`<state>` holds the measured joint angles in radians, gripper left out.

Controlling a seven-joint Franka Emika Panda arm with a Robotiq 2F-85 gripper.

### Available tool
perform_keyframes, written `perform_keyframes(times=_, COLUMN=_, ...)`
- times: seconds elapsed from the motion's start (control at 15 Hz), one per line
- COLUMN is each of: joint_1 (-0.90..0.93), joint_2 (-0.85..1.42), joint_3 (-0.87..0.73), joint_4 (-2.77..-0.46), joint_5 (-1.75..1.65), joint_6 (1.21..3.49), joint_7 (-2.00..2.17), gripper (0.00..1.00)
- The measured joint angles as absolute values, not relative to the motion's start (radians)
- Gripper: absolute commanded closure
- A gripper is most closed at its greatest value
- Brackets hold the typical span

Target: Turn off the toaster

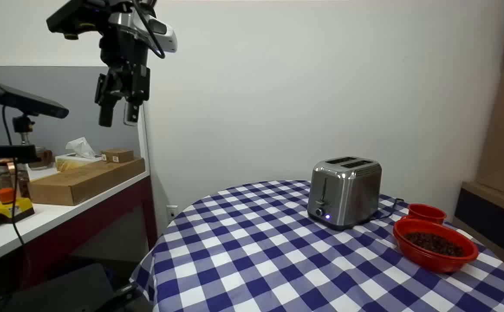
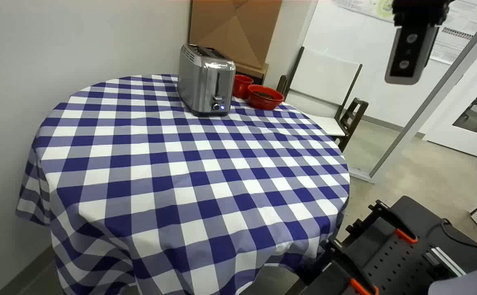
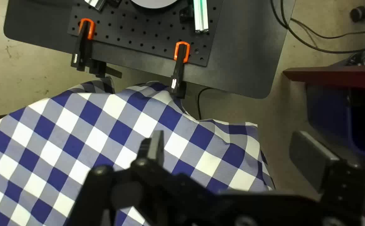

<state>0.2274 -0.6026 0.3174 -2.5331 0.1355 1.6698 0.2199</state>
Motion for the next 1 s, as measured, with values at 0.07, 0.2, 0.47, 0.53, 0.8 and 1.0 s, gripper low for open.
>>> perform_keyframes(times=0.07, joint_1=0.227, joint_2=-0.603, joint_3=0.317, joint_4=-2.533, joint_5=0.135, joint_6=1.670, joint_7=0.220, gripper=0.00)
perform_keyframes(times=0.2, joint_1=0.227, joint_2=-0.603, joint_3=0.317, joint_4=-2.533, joint_5=0.135, joint_6=1.670, joint_7=0.220, gripper=0.00)
perform_keyframes(times=0.47, joint_1=0.227, joint_2=-0.603, joint_3=0.317, joint_4=-2.533, joint_5=0.135, joint_6=1.670, joint_7=0.220, gripper=0.00)
perform_keyframes(times=0.53, joint_1=0.227, joint_2=-0.603, joint_3=0.317, joint_4=-2.533, joint_5=0.135, joint_6=1.670, joint_7=0.220, gripper=0.00)
perform_keyframes(times=0.8, joint_1=0.225, joint_2=-0.601, joint_3=0.318, joint_4=-2.545, joint_5=0.096, joint_6=1.733, joint_7=0.220, gripper=0.00)
perform_keyframes(times=1.0, joint_1=0.195, joint_2=-0.576, joint_3=0.317, joint_4=-2.570, joint_5=-0.011, joint_6=1.854, joint_7=0.220, gripper=0.00)
